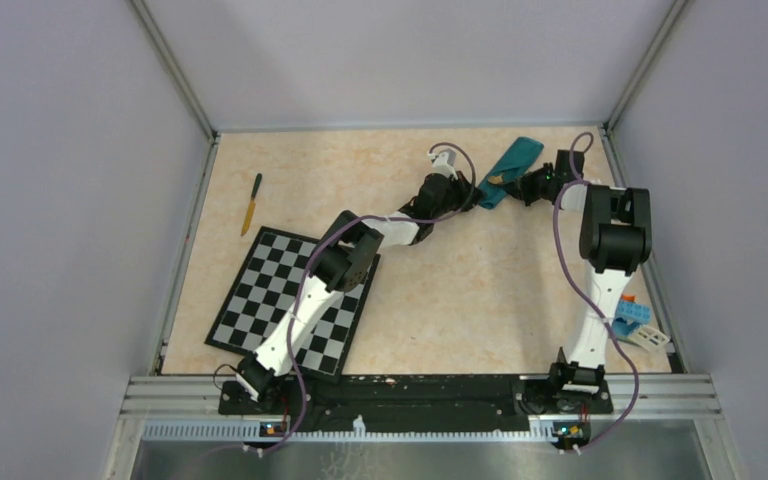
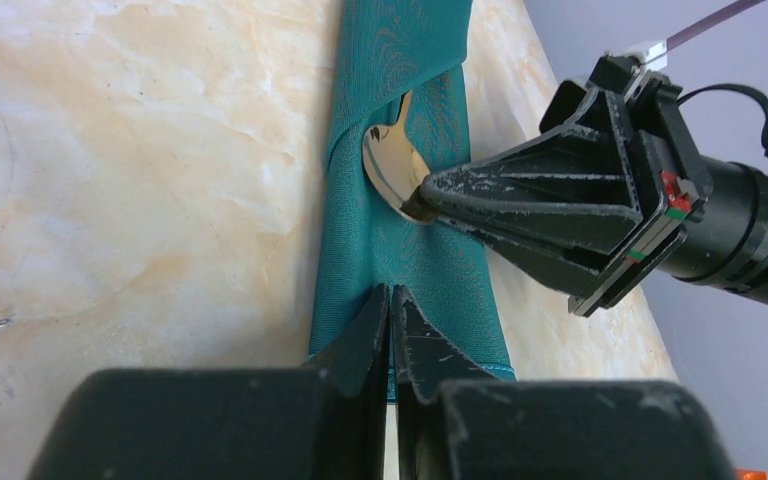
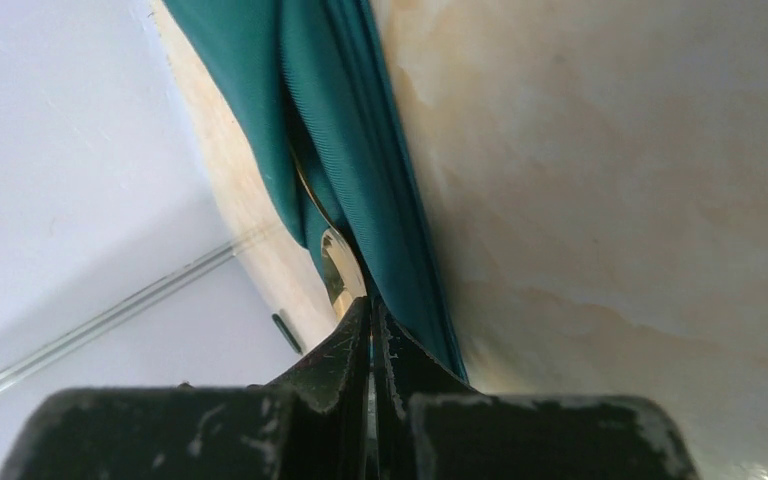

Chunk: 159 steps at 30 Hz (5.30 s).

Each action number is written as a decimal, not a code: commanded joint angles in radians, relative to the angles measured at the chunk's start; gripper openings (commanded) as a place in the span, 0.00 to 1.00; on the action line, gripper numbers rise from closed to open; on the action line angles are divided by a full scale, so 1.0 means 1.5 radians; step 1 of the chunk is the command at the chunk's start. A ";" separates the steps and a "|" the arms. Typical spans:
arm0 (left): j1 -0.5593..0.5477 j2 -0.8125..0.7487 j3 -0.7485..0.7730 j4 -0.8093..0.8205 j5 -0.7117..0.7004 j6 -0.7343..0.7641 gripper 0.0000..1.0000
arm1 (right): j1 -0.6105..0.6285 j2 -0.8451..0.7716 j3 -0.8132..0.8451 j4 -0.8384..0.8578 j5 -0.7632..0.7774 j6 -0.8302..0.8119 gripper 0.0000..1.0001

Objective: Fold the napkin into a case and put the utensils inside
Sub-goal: Insert the spoon into the folded napkin, then pick up the knife from the corner of the board, then pass from the left arm to the right

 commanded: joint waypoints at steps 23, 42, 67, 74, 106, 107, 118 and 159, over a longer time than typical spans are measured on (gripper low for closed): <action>0.002 -0.018 -0.053 -0.024 0.017 0.009 0.21 | 0.009 0.013 0.080 -0.034 -0.002 -0.073 0.33; 0.017 -0.281 -0.283 -0.053 0.121 0.005 0.54 | 0.003 -0.102 0.039 -0.188 -0.046 -0.278 0.50; 0.511 -0.652 -0.395 -0.682 -0.126 0.465 0.81 | 0.411 -0.490 -0.214 -0.218 0.120 -0.517 0.55; 0.582 -0.468 -0.215 -0.716 -0.104 0.484 0.79 | 0.414 -0.559 -0.244 -0.255 0.111 -0.542 0.55; 0.589 -0.505 -0.059 -0.655 -0.223 0.539 0.00 | 0.413 -0.639 -0.303 -0.272 0.161 -0.537 0.54; 0.585 -0.554 -0.087 -0.626 -0.219 0.530 0.00 | 0.413 -0.634 -0.303 -0.267 0.159 -0.537 0.54; 0.419 -0.945 -0.375 -0.500 -0.046 0.291 0.00 | 0.449 -0.580 -0.200 -0.182 0.091 -0.542 0.56; 0.048 -0.886 -0.439 -0.374 -0.179 0.189 0.23 | 0.493 -0.596 -0.276 0.065 0.073 -0.323 0.00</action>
